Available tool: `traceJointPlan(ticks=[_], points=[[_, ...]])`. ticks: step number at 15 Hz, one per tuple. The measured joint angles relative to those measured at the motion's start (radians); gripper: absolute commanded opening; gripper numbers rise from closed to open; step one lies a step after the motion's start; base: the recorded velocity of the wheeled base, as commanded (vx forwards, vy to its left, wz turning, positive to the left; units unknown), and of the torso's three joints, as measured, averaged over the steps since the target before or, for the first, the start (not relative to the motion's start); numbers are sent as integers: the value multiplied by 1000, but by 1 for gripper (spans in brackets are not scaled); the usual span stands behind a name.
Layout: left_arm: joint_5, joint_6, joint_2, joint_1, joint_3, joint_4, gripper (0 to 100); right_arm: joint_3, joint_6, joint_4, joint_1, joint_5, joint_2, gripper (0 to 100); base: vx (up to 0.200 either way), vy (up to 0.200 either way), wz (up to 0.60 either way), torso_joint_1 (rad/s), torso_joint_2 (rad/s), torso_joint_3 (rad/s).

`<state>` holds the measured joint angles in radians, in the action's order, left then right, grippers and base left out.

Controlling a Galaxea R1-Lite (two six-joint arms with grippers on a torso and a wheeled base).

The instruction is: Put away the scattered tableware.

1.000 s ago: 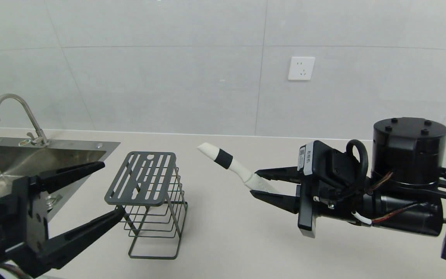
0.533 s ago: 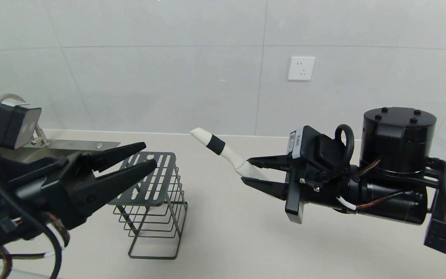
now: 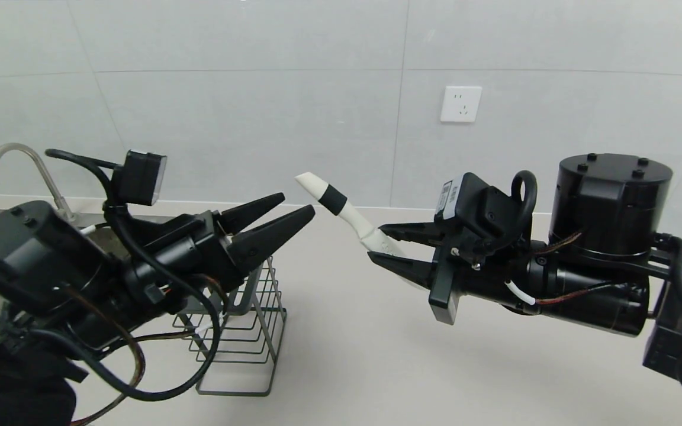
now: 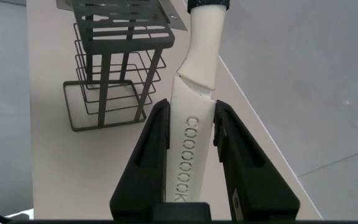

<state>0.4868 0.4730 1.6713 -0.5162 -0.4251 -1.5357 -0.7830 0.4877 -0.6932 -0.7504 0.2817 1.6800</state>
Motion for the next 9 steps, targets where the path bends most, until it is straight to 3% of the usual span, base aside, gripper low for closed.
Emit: traceJointPlan(ticks=[2,3,9], points=[[-69,71,50,-50,-58,-18,100,-11,0,-3,-10,0,0,0,0,0,0,0,0,0],[-88,86,67,-64,-81,-30,100,-20,0,-3,-16,0,0,0,0,0,0,0,0,0],[-109,93,134,-97,-153,-34,100,-44,-1,-4,-29,-6,2,0,0,0,0,0,0,0]])
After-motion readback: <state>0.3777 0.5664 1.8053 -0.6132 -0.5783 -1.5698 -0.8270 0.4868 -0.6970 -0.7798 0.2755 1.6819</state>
